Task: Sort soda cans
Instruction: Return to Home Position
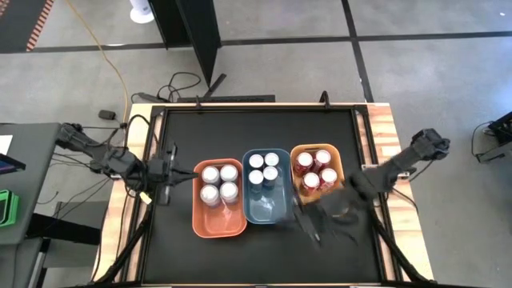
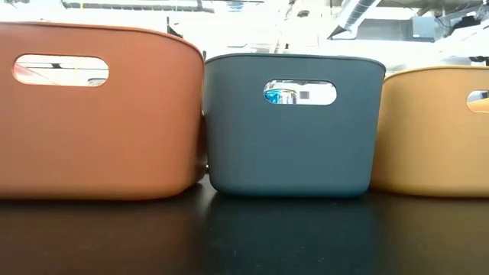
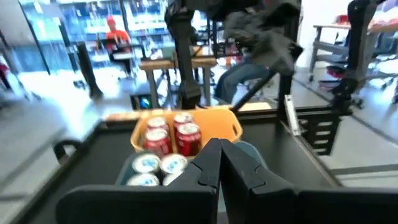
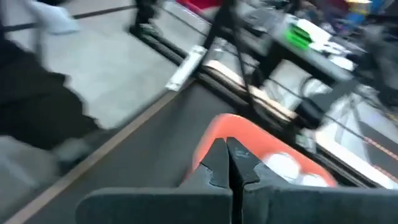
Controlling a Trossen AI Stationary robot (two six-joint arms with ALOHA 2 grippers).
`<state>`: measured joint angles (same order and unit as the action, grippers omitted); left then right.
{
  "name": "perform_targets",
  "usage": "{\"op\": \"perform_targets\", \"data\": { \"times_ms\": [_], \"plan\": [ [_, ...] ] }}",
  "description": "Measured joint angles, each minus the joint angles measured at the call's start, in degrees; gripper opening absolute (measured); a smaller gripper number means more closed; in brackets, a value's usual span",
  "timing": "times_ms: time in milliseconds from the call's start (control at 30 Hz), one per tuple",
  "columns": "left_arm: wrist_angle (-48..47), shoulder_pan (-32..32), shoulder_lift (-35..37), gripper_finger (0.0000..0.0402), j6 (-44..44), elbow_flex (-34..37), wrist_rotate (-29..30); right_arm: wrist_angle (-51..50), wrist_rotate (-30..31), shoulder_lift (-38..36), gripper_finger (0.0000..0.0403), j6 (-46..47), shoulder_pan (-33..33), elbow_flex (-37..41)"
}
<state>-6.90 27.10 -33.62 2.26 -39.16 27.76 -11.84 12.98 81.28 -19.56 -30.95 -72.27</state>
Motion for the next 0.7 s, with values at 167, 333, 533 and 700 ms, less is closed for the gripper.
{"op": "perform_targets", "data": {
  "times_ms": [167,333,533,700],
  "plan": [
    [4.18,-3.18,0.01,0.0000,7.40,3.34,-1.32,8.64,-13.21,-4.92,0.0000,-2.31,14.10,9.23],
    [7.55,-10.29,4.22,0.0000,4.95,7.75,-11.49,21.05,-19.42,-15.00,0.0000,0.79,23.40,23.72],
    [8.19,-19.27,4.36,0.0000,1.42,12.68,-19.42,22.62,-18.18,-32.98,0.0000,-0.23,24.14,38.10],
    [11.71,-26.07,2.85,0.0000,0.57,16.24,-24.61,22.33,-14.98,-49.76,0.0000,-0.22,24.52,47.91]
  ]
}}
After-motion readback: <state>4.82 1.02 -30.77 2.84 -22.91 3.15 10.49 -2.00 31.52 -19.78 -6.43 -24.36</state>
